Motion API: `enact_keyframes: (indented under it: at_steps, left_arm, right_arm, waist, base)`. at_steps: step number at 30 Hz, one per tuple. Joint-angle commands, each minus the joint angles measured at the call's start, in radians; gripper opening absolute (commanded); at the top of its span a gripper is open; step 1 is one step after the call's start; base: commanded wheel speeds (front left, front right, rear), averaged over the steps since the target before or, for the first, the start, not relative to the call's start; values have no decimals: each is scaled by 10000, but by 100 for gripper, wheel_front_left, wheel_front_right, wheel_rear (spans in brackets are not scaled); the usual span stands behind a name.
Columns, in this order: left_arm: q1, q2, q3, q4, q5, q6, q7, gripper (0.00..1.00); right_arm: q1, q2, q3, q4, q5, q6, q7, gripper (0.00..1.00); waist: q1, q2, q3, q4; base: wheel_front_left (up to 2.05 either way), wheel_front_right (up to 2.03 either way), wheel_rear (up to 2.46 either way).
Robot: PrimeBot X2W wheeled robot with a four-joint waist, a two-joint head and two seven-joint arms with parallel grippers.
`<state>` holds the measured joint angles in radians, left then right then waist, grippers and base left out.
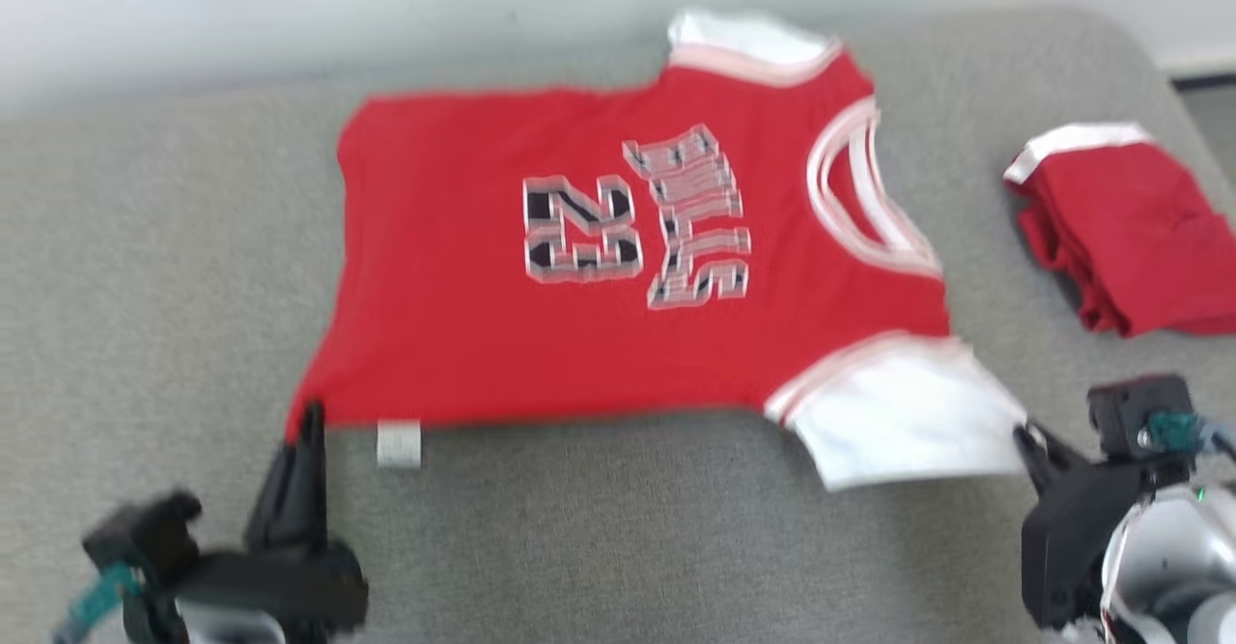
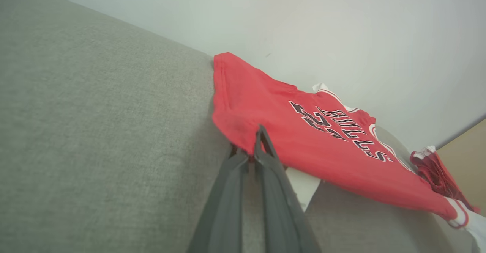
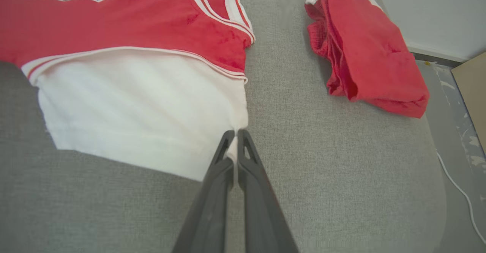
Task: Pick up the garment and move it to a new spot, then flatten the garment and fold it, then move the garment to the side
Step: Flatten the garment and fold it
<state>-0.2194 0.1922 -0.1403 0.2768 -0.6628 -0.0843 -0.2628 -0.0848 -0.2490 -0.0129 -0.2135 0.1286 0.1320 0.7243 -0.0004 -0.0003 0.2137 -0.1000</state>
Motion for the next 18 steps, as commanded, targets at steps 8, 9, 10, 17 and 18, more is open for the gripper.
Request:
enact_keyframes:
  at_steps: [8,9,10,17,18]
  left_arm:
    - [1844,23,-290,-240,249,429,218,0]
    - [1992,55,-367,-252,317,482,259,0]
    - [2132,103,-473,-241,374,491,361,0]
    - [2798,282,-804,-244,539,778,943,0]
    - [2883,334,-842,-272,566,830,1040,0]
  right_arm:
    - [1063,36,-238,-89,-19,-31,694,0]
    - [1191,8,-232,-61,30,-31,842,0]
    - [1319,-21,-234,-27,83,-32,1031,0]
    - [2142,-148,-388,-245,528,-32,2518,0]
    - [2217,-131,-426,-327,597,-31,2682,0]
  waist:
    - [4,3,-1412,146]
    - [4,3,-1461,164]
    - [4,3,-1519,188]
    - [4,3,-1711,280]
    - [4,3,-1720,283]
  base:
    - [0,0,0]
    - [0,0,0]
    - [0,0,0]
    - [0,0,0]
    - [0,0,0]
